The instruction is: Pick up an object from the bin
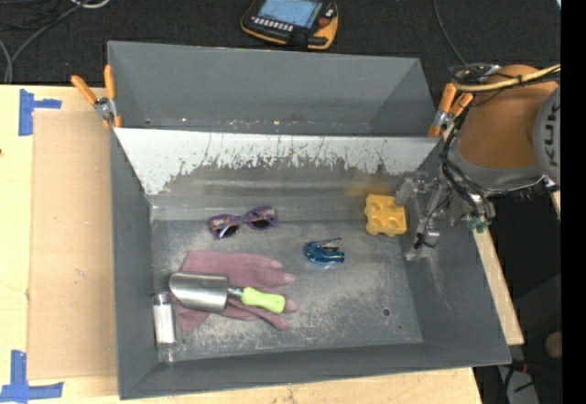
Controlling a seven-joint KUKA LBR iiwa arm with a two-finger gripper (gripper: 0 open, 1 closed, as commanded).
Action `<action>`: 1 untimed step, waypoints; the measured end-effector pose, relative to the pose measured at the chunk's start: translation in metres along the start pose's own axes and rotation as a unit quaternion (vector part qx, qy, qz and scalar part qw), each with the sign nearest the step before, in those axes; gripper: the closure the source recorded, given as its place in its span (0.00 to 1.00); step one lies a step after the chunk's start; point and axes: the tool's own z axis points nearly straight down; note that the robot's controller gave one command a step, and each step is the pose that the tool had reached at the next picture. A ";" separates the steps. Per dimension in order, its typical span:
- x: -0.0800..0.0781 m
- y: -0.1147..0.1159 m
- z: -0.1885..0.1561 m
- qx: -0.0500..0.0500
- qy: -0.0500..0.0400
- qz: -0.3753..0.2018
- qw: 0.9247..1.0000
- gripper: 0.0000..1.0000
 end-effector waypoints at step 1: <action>-0.007 -0.001 0.004 -0.001 0.004 -0.005 1.000 0.00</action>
Offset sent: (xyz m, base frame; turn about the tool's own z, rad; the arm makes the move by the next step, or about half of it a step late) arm -0.0109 -0.0063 -0.0205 0.2651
